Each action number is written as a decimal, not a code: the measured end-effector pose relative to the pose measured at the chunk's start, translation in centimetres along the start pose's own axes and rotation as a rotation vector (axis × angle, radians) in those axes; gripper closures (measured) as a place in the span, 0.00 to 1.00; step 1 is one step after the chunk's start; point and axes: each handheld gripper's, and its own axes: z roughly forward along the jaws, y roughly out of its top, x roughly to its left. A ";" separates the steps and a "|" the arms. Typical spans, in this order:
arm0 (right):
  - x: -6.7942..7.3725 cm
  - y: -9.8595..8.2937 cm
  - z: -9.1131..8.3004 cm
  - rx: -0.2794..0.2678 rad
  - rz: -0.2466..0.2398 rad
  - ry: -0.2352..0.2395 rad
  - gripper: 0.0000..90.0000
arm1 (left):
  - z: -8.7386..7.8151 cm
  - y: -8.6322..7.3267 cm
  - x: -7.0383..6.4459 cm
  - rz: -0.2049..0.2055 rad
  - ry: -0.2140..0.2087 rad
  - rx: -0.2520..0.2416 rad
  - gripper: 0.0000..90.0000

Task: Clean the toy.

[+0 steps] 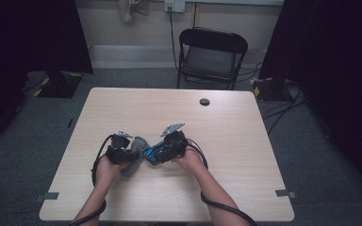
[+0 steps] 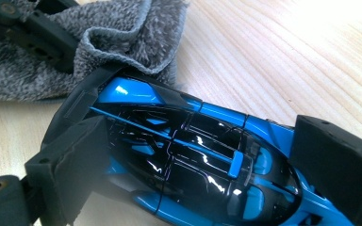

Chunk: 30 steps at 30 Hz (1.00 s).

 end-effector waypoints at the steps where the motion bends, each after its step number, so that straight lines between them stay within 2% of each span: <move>1: 0.0 0.0 0.0 -0.001 0.000 -0.001 0.06 | 0.0 -0.1 -0.1 0.000 -0.006 0.001 0.78; 14: 0.1 0.0 0.0 0.000 -0.001 -0.002 0.05 | -0.8 -0.8 -0.6 -0.004 -0.058 0.024 0.79; 20: 0.1 0.0 0.0 0.000 -0.002 -0.002 0.05 | -1.2 -1.2 -0.7 0.011 -0.085 0.043 0.79; 25: 0.1 0.0 0.0 0.002 -0.001 -0.004 0.05 | -1.4 -1.5 -1.5 0.027 -0.115 0.056 0.79; 30: 0.1 0.0 0.0 0.000 -0.003 -0.005 0.05 | -1.6 -1.8 -2.0 0.044 -0.117 0.064 0.79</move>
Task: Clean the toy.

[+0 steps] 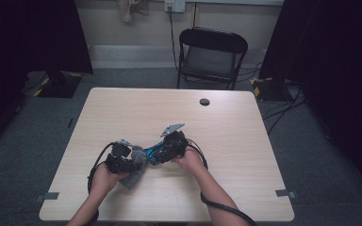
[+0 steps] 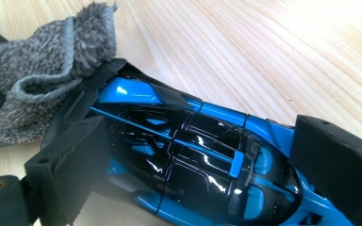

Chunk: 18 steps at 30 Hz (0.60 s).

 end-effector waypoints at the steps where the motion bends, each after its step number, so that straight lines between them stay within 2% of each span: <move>1: 0.0 0.0 0.0 0.001 0.001 -0.001 0.05 | 0.0 0.0 -0.1 0.000 -0.001 -0.001 0.79; 18: 0.1 -0.1 0.0 -0.007 0.007 -0.003 0.06 | -0.1 -0.6 -1.4 0.044 0.000 0.015 0.80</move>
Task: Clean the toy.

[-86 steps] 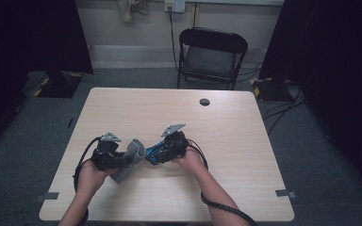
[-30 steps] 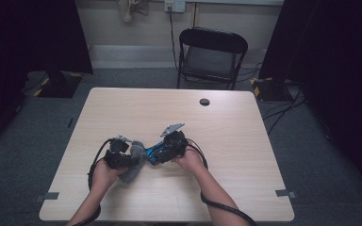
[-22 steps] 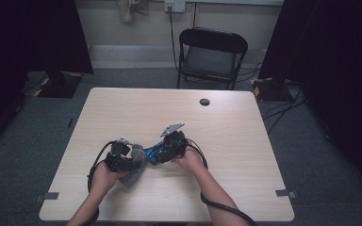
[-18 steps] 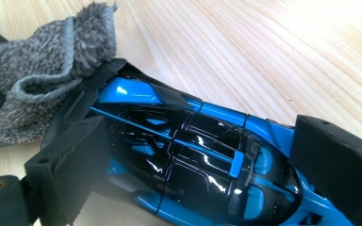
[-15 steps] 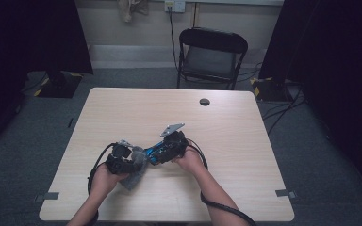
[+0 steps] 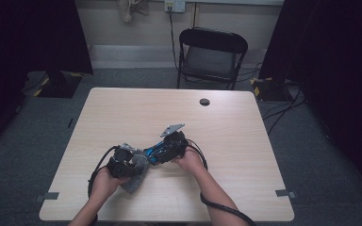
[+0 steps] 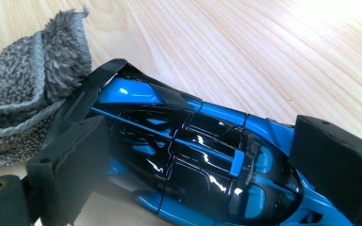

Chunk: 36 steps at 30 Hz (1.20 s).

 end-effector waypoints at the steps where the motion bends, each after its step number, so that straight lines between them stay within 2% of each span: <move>1: 0.0 0.0 0.0 0.000 0.001 -0.001 0.06 | 0.0 0.0 0.0 0.007 -0.002 0.002 0.80; 4: 0.0 0.0 0.0 0.004 -0.001 -0.003 0.06 | 0.1 0.1 -0.4 0.012 -0.009 0.007 0.80; 7: 0.0 0.1 0.0 0.007 -0.002 -0.002 0.06 | 0.0 0.2 -0.5 0.026 0.012 0.013 0.80; 9: 0.0 0.1 0.0 0.006 -0.001 -0.002 0.06 | -0.1 0.1 -0.2 0.001 0.003 0.003 0.80; 13: 0.0 0.0 0.0 0.005 0.000 -0.004 0.06 | -1.0 -0.1 0.8 -0.027 0.033 -0.007 0.80; 15: 0.0 0.0 0.0 0.005 0.000 -0.004 0.06 | -1.6 -0.3 1.8 -0.067 0.027 -0.029 0.80; 17: 0.1 0.0 0.0 0.005 0.001 -0.004 0.06 | -2.0 -0.5 2.1 -0.073 0.027 -0.035 0.80; 19: 0.1 0.0 0.0 0.004 0.001 -0.004 0.06 | -2.0 -0.6 2.0 -0.060 0.027 -0.026 0.80; 21: 0.1 0.0 0.0 0.004 0.001 -0.002 0.06 | -2.3 -0.6 1.9 -0.057 0.039 -0.034 0.80; 22: 0.1 0.0 0.0 0.006 -0.001 -0.002 0.06 | -2.4 -0.5 2.0 -0.056 0.058 -0.039 0.80; 23: 0.1 0.1 0.0 0.006 -0.001 -0.002 0.06 | -2.5 -0.4 2.3 -0.061 0.083 -0.045 0.80; 24: 0.1 0.0 0.0 0.003 0.002 -0.002 0.06 | -2.5 -0.5 2.5 -0.078 0.077 -0.047 0.80; 26: 0.1 0.0 0.0 0.003 0.003 -0.004 0.06 | -2.5 -0.6 3.0 -0.091 0.100 -0.047 0.80; 28: 0.1 0.0 0.0 0.003 0.003 -0.004 0.06 | -2.4 -0.9 3.4 -0.106 0.090 -0.040 0.80; 31: 0.1 0.0 0.0 0.003 0.001 -0.004 0.06 | -2.3 -1.0 3.2 -0.090 0.078 -0.039 0.80; 33: 0.0 0.0 0.0 0.001 0.002 -0.003 0.06 | -1.9 -0.6 2.4 -0.064 0.046 -0.040 0.80; 36: 0.1 0.0 0.0 0.004 0.002 -0.004 0.06 | -1.4 -0.3 1.5 -0.050 0.015 -0.031 0.80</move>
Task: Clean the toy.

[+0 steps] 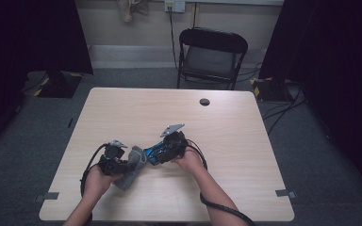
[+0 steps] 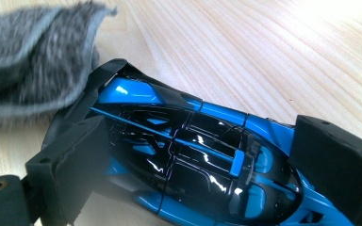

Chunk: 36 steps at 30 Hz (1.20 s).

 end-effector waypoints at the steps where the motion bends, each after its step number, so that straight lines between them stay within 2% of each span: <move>1: 0.0 0.0 0.0 -0.002 -0.002 0.001 0.06 | 0.2 0.1 -0.4 0.013 -0.010 0.012 0.80; 10: 0.0 0.0 0.0 0.002 -0.004 0.000 0.06 | 0.9 0.2 -3.4 0.089 -0.059 0.046 0.80; 13: 0.0 0.0 0.0 0.001 -0.003 0.000 0.06 | 1.1 0.3 -4.1 0.104 -0.084 0.045 0.80; 15: 0.0 0.0 0.0 0.002 -0.003 0.000 0.06 | 1.3 0.5 -5.4 0.151 -0.101 0.042 0.80; 19: 0.0 0.0 0.0 0.000 0.000 0.000 0.06 | 1.1 1.0 -6.1 0.167 -0.117 0.033 0.80; 23: 0.0 0.0 0.0 -0.001 0.000 0.000 0.06 | 0.3 1.2 -5.9 0.166 -0.129 0.015 0.80; 27: 0.0 0.0 0.0 -0.001 0.000 0.000 0.06 | -0.6 1.3 -5.5 0.158 -0.119 -0.005 0.80; 29: 0.0 0.0 0.0 -0.001 0.004 0.000 0.06 | -1.4 1.3 -4.8 0.148 -0.095 -0.020 0.80; 34: 0.0 0.0 0.0 -0.002 0.003 0.000 0.06 | -3.0 1.3 -3.1 0.096 -0.079 -0.061 0.80; 36: 0.0 0.0 0.0 -0.003 0.002 0.000 0.06 | -3.7 1.3 -2.1 0.078 -0.049 -0.084 0.80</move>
